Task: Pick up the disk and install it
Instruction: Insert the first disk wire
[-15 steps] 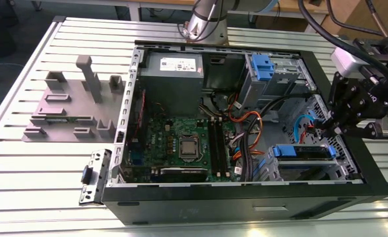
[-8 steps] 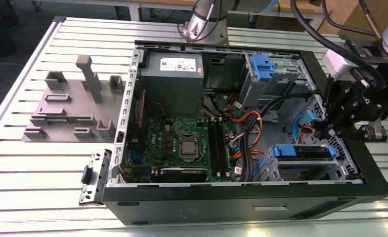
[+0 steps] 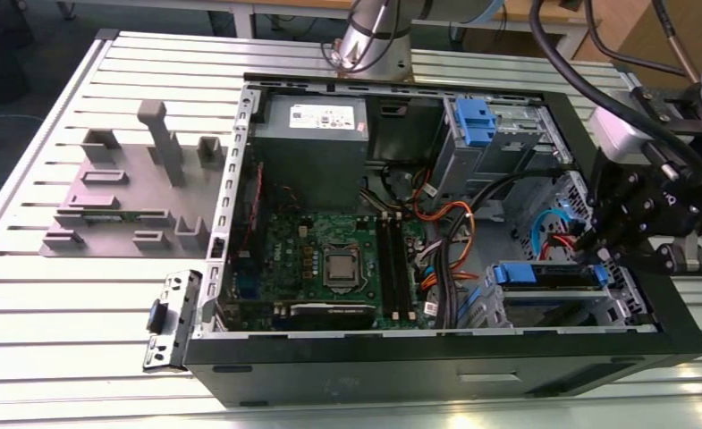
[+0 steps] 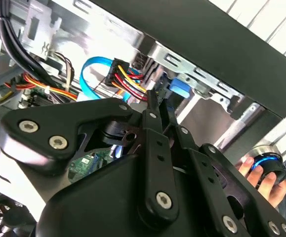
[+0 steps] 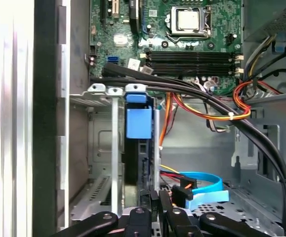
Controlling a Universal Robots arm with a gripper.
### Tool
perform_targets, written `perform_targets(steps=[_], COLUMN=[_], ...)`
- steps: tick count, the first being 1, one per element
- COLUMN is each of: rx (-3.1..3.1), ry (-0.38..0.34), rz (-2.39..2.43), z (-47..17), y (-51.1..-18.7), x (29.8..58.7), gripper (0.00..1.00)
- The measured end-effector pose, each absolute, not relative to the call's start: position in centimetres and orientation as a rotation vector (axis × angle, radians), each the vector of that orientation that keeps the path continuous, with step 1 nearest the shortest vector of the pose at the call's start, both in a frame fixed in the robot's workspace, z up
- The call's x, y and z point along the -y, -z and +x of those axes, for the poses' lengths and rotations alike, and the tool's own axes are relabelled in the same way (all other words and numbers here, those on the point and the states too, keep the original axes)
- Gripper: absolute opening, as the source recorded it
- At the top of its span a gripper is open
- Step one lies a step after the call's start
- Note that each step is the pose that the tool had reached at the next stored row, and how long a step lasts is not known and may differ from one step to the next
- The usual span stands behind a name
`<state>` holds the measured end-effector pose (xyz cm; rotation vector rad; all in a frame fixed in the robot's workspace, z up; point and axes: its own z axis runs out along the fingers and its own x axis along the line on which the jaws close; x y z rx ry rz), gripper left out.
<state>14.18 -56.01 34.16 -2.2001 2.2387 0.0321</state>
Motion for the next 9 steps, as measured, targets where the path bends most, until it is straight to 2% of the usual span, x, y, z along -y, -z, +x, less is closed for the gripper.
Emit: perform_targets(steps=[9], rx=[-2.231], ry=[-0.034], rz=[-2.207], z=[13.94], y=[-33.99], x=[56.45], gripper=[0.18])
